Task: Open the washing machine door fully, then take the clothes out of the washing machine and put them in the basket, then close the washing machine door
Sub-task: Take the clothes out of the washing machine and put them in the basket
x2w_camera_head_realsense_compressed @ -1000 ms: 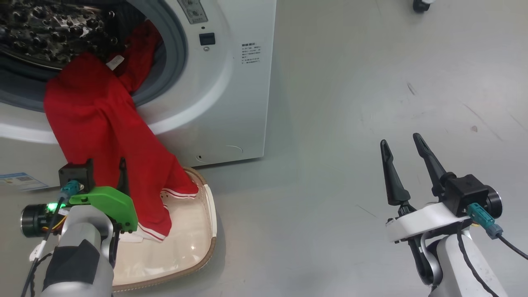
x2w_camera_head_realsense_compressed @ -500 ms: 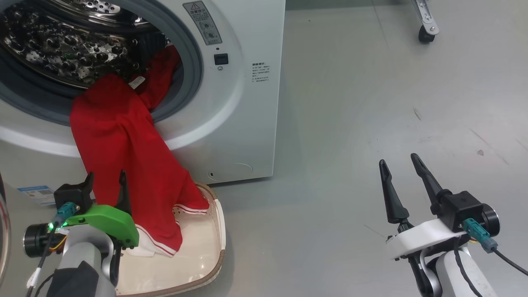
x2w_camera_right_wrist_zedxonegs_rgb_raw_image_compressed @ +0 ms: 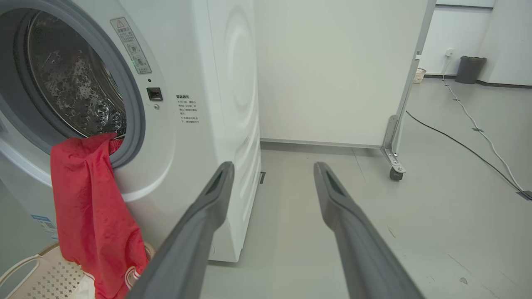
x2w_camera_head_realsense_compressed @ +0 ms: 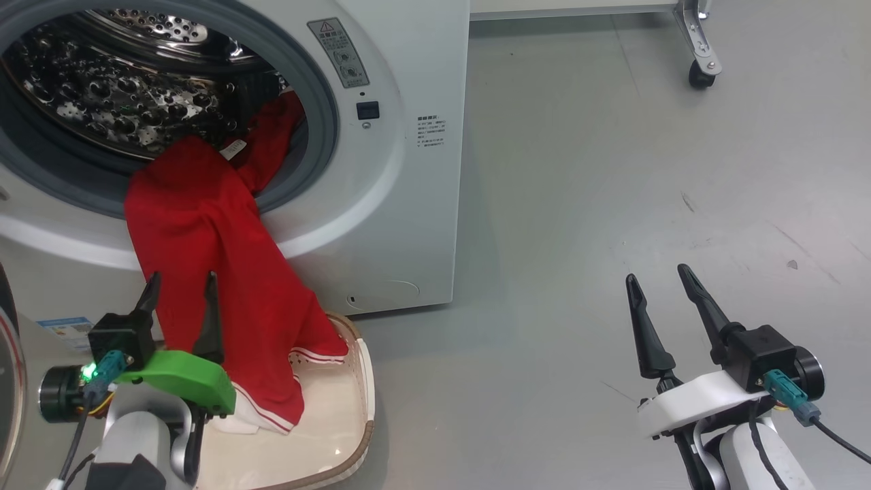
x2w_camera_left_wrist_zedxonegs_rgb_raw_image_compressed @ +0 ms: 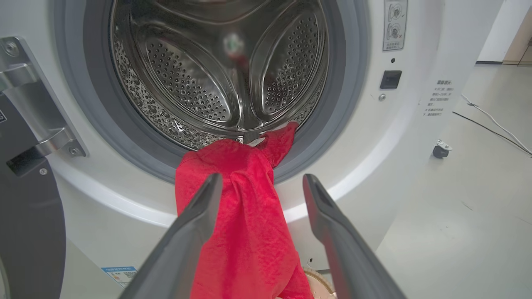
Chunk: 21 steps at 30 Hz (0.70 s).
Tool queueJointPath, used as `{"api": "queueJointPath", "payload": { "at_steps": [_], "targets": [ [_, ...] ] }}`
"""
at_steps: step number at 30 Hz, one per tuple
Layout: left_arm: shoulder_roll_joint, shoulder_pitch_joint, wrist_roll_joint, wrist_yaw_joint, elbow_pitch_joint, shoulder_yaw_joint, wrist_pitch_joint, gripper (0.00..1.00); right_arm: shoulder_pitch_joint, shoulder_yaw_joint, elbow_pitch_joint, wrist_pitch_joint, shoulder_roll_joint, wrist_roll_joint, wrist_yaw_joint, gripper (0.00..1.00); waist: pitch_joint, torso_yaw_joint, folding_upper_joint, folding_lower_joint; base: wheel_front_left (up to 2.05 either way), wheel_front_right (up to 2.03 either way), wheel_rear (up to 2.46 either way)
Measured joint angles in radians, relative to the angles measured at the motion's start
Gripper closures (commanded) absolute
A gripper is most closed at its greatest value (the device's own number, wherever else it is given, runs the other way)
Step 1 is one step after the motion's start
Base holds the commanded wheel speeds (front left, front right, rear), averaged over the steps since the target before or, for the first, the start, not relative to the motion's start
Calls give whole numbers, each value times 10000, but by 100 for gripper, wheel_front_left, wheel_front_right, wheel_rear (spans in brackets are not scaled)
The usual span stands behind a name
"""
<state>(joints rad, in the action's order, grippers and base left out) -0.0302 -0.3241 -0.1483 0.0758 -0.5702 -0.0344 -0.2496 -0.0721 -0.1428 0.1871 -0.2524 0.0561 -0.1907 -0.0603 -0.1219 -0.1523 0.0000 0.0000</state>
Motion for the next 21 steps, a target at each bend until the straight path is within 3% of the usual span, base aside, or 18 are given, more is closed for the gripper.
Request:
{"api": "queueJointPath", "payload": {
  "at_steps": [21],
  "targets": [
    [0,1124,-644,-196,1463,738,-12,0,79,36,-171,0,-8,-2,0,0,-205,39,0,0,0,0,0]
  ]
}}
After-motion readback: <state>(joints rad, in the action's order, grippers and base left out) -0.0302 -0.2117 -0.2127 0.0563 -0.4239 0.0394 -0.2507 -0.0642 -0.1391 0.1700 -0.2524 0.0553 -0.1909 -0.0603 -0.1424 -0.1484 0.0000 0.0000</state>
